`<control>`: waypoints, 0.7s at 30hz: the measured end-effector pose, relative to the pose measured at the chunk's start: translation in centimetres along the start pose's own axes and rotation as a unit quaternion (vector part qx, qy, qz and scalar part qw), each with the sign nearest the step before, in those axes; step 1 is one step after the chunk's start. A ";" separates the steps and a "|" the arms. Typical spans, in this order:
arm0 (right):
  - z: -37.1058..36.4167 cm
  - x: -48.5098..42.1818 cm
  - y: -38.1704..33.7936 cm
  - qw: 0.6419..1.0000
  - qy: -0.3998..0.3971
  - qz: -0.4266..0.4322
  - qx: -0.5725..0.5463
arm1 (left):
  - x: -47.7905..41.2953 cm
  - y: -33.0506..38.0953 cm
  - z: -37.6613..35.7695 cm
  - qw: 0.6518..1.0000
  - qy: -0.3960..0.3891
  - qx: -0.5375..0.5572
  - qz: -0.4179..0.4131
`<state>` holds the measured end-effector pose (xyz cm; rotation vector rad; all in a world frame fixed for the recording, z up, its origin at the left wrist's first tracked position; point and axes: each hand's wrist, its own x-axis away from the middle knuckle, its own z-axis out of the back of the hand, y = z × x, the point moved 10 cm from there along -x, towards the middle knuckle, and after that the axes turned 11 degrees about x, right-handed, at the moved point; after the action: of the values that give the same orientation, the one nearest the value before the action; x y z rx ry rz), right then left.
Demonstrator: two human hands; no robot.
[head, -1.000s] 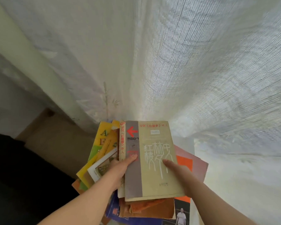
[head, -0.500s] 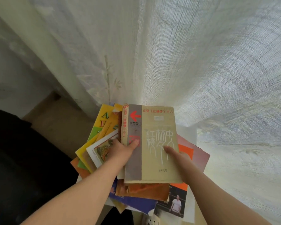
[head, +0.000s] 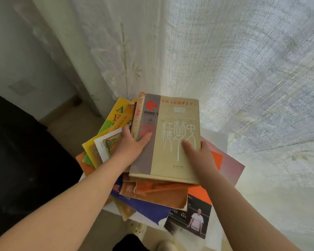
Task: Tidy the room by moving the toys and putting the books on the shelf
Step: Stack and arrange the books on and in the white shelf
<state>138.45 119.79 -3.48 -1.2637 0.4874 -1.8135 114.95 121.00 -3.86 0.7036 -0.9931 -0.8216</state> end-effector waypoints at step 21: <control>-0.9 -4.4 1.0 0.987 -0.072 0.129 -0.068 | -3.8 0.5 -0.7 0.955 -0.070 0.255 -0.138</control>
<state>138.59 122.71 -7.09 -1.3454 0.6708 -1.4830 114.58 124.62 -5.36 1.2632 -1.2707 -0.8719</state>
